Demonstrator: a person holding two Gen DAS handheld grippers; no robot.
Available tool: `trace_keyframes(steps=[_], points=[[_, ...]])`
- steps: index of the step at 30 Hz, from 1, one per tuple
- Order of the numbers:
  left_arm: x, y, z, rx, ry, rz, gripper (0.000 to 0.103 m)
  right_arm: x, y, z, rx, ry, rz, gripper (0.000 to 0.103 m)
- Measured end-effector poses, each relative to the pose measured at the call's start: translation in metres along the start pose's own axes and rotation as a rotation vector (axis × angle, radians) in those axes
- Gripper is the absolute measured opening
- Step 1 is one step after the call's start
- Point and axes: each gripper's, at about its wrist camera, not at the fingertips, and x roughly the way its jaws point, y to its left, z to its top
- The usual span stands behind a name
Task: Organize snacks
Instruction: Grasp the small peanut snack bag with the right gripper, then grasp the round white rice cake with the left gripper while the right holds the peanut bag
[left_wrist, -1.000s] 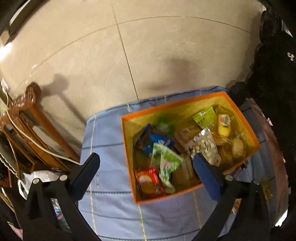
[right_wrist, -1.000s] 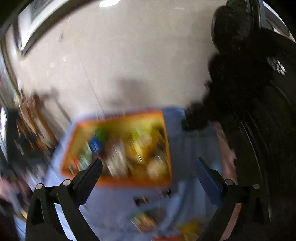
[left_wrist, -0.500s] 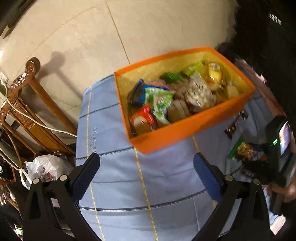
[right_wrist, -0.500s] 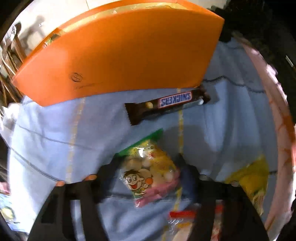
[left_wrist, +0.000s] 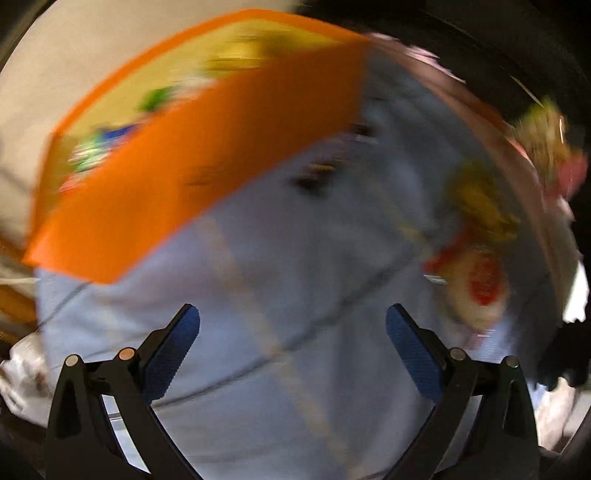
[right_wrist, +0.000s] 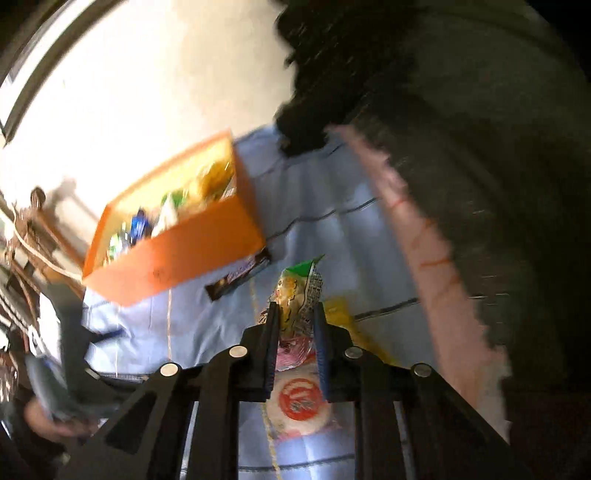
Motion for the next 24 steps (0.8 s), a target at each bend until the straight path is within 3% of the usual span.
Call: trace_keyframes(steps=[3, 7, 9, 10, 12, 13, 14, 16, 18, 19, 24], points=[[0.013, -0.054, 0.002, 0.038, -0.001, -0.054, 0.099, -0.019, -0.016, -0.001, 0.042, -0.044, 0.004, 0.018], [0.050, -0.100, 0.005, -0.055, 0.118, -0.161, 0.099, -0.028, -0.023, -0.005, 0.052, -0.061, 0.022, 0.018], [0.048, -0.108, 0.008, -0.100, 0.027, -0.172, 0.097, -0.030, -0.025, -0.008, 0.053, -0.058, 0.036, 0.018], [0.050, -0.113, 0.011, -0.070, 0.028, -0.168, 0.094, -0.030, -0.026, -0.010, 0.053, -0.049, 0.041, 0.018], [0.041, -0.115, 0.014, -0.055, 0.014, -0.175, 0.077, -0.032, -0.029, -0.012, 0.049, -0.041, 0.055, 0.018], [0.037, -0.113, 0.015, -0.062, 0.019, -0.208, 0.055, -0.033, -0.031, -0.012, 0.050, -0.039, 0.064, 0.018], [0.035, -0.109, 0.016, -0.078, 0.026, -0.226, 0.042, -0.033, -0.033, -0.012, 0.052, -0.038, 0.071, 0.018], [0.028, -0.099, 0.015, -0.088, 0.033, -0.209, 0.038, -0.036, -0.032, -0.010, 0.042, -0.042, 0.093, 0.018], [0.021, -0.084, 0.013, -0.112, 0.039, -0.197, 0.010, -0.042, -0.029, -0.007, 0.024, -0.054, 0.107, 0.018], [0.018, -0.075, 0.011, -0.124, 0.038, -0.183, 0.005, -0.046, -0.027, -0.006, 0.018, -0.065, 0.115, 0.018], [0.000, -0.041, -0.002, -0.174, 0.013, -0.175, 0.005, -0.054, -0.018, -0.003, 0.005, -0.083, 0.161, 0.018]])
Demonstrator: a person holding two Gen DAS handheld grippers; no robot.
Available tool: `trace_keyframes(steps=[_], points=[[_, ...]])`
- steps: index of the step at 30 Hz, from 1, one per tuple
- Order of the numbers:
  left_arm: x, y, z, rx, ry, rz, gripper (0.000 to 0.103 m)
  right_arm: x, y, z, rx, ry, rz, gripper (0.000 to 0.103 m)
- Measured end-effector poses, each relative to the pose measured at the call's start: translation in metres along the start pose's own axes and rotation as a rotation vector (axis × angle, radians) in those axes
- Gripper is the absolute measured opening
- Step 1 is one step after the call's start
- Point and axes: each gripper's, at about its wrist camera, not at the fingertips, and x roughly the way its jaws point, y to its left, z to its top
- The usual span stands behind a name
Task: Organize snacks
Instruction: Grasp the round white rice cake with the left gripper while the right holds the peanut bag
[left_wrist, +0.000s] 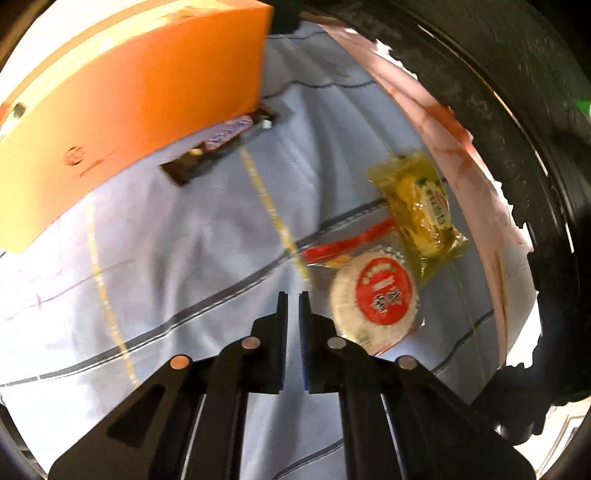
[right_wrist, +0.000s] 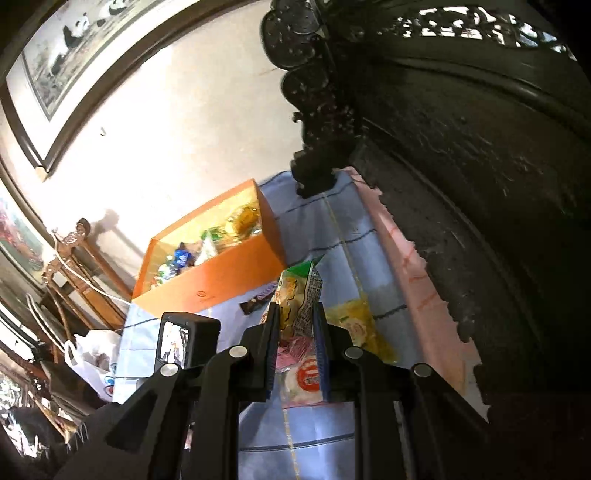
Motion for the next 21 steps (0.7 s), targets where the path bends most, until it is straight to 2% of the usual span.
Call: trace_keyframes(steps=[1, 2, 3, 4, 6, 9, 11, 12, 14, 15, 16, 17, 19, 20, 21], points=[[-0.002, 0.002, 0.002, -0.010, 0.000, -0.017, 0.005, 0.000, 0.003, 0.000, -0.007, -0.002, 0.002, 0.018], [-0.003, 0.003, 0.001, -0.021, 0.007, -0.040, 0.019, 0.000, 0.004, 0.000, -0.007, -0.001, 0.005, 0.018], [-0.002, 0.004, 0.002, -0.045, 0.013, -0.056, 0.041, 0.001, 0.005, -0.001, -0.005, 0.001, 0.011, 0.018], [0.001, 0.001, 0.003, -0.076, 0.016, -0.051, 0.099, 0.001, 0.006, -0.002, -0.004, 0.005, 0.020, 0.018], [0.009, -0.011, 0.005, -0.106, -0.006, -0.028, 0.099, 0.001, 0.006, -0.003, -0.007, 0.009, 0.018, 0.018], [0.042, -0.039, 0.012, -0.086, 0.107, 0.018, 0.099, -0.001, 0.000, -0.003, 0.006, 0.009, 0.014, 0.018], [0.060, -0.053, 0.010, -0.027, 0.145, 0.057, 0.099, -0.002, -0.005, -0.004, 0.012, 0.012, 0.009, 0.018], [0.055, -0.057, 0.009, -0.030, 0.074, 0.079, 0.099, -0.002, -0.007, -0.004, 0.014, 0.012, 0.008, 0.018], [0.054, -0.061, 0.010, -0.040, 0.058, 0.097, 0.097, -0.003, -0.012, -0.003, 0.015, 0.015, 0.001, 0.018], [0.052, -0.062, 0.010, -0.043, 0.056, 0.081, 0.091, -0.003, -0.013, -0.003, 0.015, 0.017, 0.001, 0.018], [0.047, -0.064, 0.009, -0.047, 0.041, 0.043, 0.061, -0.004, -0.014, -0.003, 0.015, 0.016, 0.004, 0.018], [0.041, -0.067, 0.011, -0.038, 0.026, 0.023, 0.048, -0.005, -0.014, -0.003, 0.015, 0.014, 0.008, 0.018], [0.033, -0.072, 0.012, 0.029, 0.014, 0.073, 0.036, -0.006, -0.013, -0.003, 0.011, 0.011, 0.022, 0.018], [0.033, -0.070, 0.012, 0.035, 0.010, 0.082, 0.037, -0.006, -0.012, -0.003, 0.008, 0.011, 0.031, 0.018], [0.033, -0.064, 0.013, 0.009, 0.024, 0.059, 0.040, -0.007, -0.011, -0.003, 0.006, 0.010, 0.040, 0.018]])
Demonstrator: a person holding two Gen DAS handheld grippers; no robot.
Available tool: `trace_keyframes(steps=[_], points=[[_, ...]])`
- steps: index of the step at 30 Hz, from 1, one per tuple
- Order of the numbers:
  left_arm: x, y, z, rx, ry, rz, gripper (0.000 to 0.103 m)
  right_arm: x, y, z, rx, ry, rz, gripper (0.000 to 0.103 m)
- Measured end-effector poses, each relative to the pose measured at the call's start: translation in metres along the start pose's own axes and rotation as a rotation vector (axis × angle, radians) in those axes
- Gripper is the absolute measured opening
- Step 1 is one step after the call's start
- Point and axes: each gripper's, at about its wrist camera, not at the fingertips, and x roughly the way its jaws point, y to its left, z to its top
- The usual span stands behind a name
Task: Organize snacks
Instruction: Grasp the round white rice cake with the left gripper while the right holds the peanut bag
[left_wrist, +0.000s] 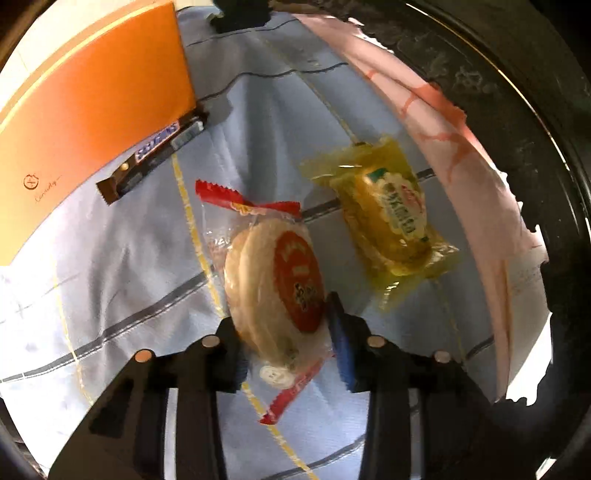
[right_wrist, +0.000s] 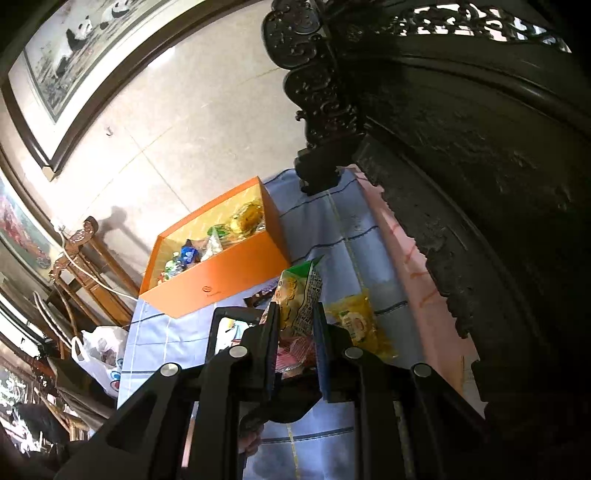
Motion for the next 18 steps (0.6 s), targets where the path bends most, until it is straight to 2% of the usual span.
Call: trace_keyframes(steps=[1, 2, 3, 5, 6, 7, 8, 10, 12, 13, 16, 18], points=[[0.002, 0.003, 0.000, -0.018, 0.015, -0.004, 0.056, -0.001, 0.001, -0.001, -0.003, -0.002, 0.008, 0.018], [0.008, 0.006, 0.000, -0.041, 0.058, 0.001, 0.091, -0.001, 0.002, -0.002, -0.004, -0.003, 0.011, 0.018], [0.014, 0.007, -0.004, -0.047, 0.091, 0.006, 0.098, -0.001, 0.003, -0.002, -0.004, -0.003, 0.014, 0.018], [0.016, -0.002, -0.011, 0.023, 0.077, 0.077, 0.099, 0.000, 0.003, -0.004, 0.002, 0.003, 0.019, 0.018], [0.017, -0.013, -0.015, 0.093, 0.062, 0.143, 0.099, 0.000, 0.002, -0.005, 0.004, 0.006, 0.020, 0.018], [0.012, -0.019, -0.018, 0.130, 0.019, 0.179, 0.099, -0.001, 0.001, -0.005, 0.007, 0.006, 0.018, 0.018], [0.009, -0.024, -0.019, 0.153, 0.010, 0.192, 0.099, -0.001, 0.000, -0.005, 0.009, 0.005, 0.016, 0.018], [0.006, -0.024, -0.020, 0.143, 0.012, 0.177, 0.099, -0.001, -0.002, -0.006, 0.014, 0.004, 0.015, 0.018], [0.006, -0.017, -0.017, 0.053, -0.002, 0.100, 0.086, -0.002, -0.002, -0.005, 0.015, 0.003, 0.014, 0.018], [-0.002, -0.015, -0.020, 0.051, -0.031, 0.111, 0.071, -0.002, -0.002, -0.006, 0.014, 0.001, 0.013, 0.018], [-0.008, -0.024, -0.020, 0.154, -0.023, 0.144, 0.071, -0.004, 0.001, -0.004, 0.009, -0.004, 0.015, 0.018], [-0.013, -0.023, -0.022, 0.143, -0.019, 0.132, 0.071, -0.006, 0.005, -0.003, -0.002, -0.010, 0.024, 0.018]])
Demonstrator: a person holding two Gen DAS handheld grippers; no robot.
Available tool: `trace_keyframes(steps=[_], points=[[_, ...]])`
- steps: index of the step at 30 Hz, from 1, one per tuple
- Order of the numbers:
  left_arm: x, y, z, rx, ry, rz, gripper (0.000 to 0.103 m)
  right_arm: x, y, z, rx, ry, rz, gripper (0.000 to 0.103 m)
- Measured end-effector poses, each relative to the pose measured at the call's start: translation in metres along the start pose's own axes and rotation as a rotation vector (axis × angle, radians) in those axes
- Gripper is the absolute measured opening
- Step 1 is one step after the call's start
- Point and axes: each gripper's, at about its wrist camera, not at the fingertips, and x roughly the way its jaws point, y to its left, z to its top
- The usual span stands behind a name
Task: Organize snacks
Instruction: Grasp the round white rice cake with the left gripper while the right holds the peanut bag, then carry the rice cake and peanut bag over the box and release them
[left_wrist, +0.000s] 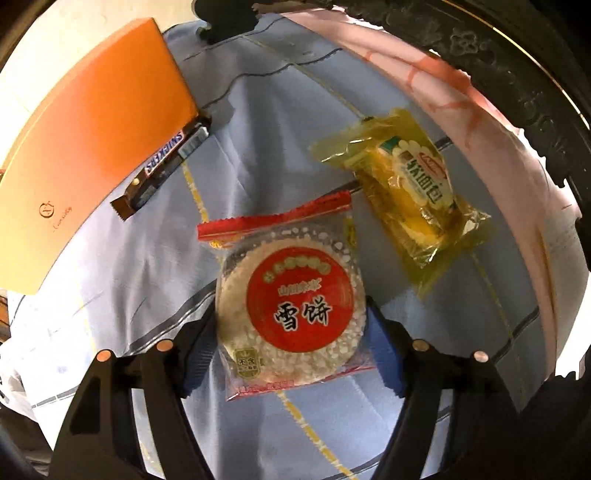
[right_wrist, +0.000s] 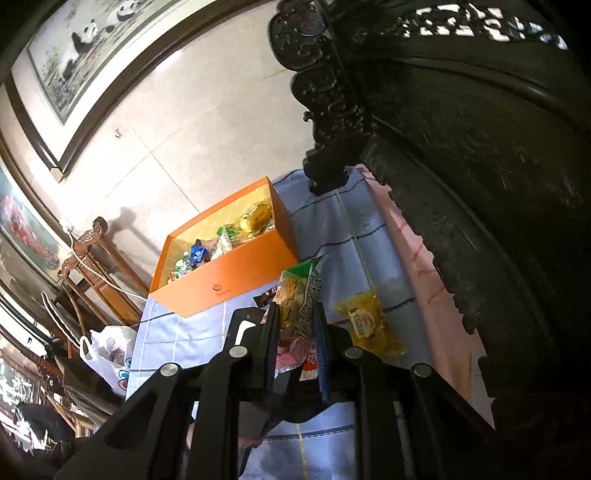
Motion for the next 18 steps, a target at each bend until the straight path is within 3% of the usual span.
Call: trace_keyframes(steps=[4, 8, 11, 18], points=[[-0.028, 0.020, -0.010, -0.024, -0.021, -0.060, 0.071, -0.005, 0.009, 0.005, -0.019, -0.016, 0.009, 0.018], [-0.076, 0.052, -0.020, -0.046, -0.110, -0.028, 0.071, -0.003, 0.027, 0.013, -0.043, -0.029, 0.020, 0.018], [-0.113, 0.108, -0.022, -0.140, -0.163, -0.009, 0.071, 0.008, 0.051, 0.024, -0.069, -0.037, 0.052, 0.018], [-0.169, 0.237, 0.005, -0.322, -0.271, 0.151, 0.071, 0.055, 0.114, 0.079, -0.162, -0.043, 0.128, 0.018]])
